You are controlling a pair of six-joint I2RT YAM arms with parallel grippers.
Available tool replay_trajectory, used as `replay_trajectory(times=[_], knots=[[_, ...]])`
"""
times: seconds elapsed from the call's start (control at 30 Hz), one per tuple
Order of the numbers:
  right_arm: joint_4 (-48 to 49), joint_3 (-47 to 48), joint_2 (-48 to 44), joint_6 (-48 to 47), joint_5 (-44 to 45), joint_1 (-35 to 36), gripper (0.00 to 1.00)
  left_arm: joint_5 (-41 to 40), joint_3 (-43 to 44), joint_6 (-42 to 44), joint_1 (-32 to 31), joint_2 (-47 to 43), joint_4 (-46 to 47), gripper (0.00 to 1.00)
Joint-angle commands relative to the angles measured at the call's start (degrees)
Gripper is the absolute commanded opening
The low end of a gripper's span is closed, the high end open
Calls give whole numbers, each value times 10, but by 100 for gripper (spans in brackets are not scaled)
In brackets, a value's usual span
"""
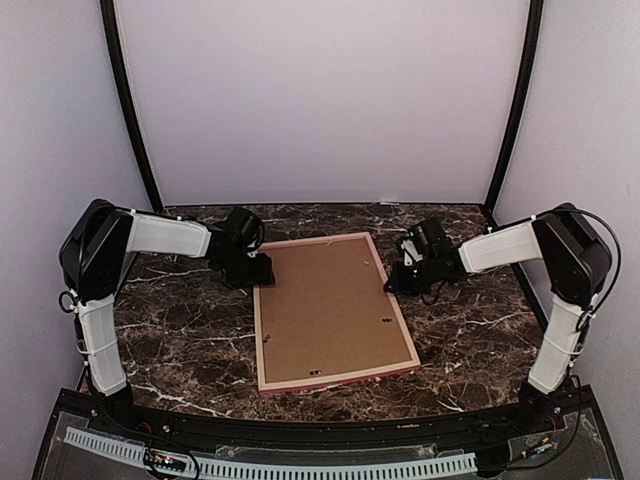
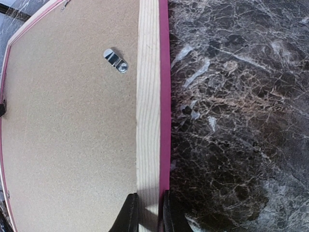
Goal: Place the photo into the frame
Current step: Press the fastener onto the backboard.
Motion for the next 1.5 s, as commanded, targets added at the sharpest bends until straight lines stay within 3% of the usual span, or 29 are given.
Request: replay_trajectory(times=[0.0, 0.3, 0.63, 1.17, 1.3, 1.47], knots=[[-21, 5, 22, 14, -36, 18, 0, -42, 15, 9, -5, 7, 30, 61], [-21, 3, 18, 19, -32, 22, 0, -84, 27, 7, -5, 20, 29, 63], [-24, 4, 18, 19, -23, 22, 0, -55, 5, 6, -5, 9, -9, 47], [-21, 2, 23, 19, -26, 22, 0, 14, -41, 26, -5, -12, -17, 31], [-18, 2, 24, 19, -28, 22, 0, 34, -43, 31, -4, -14, -16, 36], [-17, 2, 26, 19, -30, 22, 0, 46, -44, 35, -4, -20, -10, 52]])
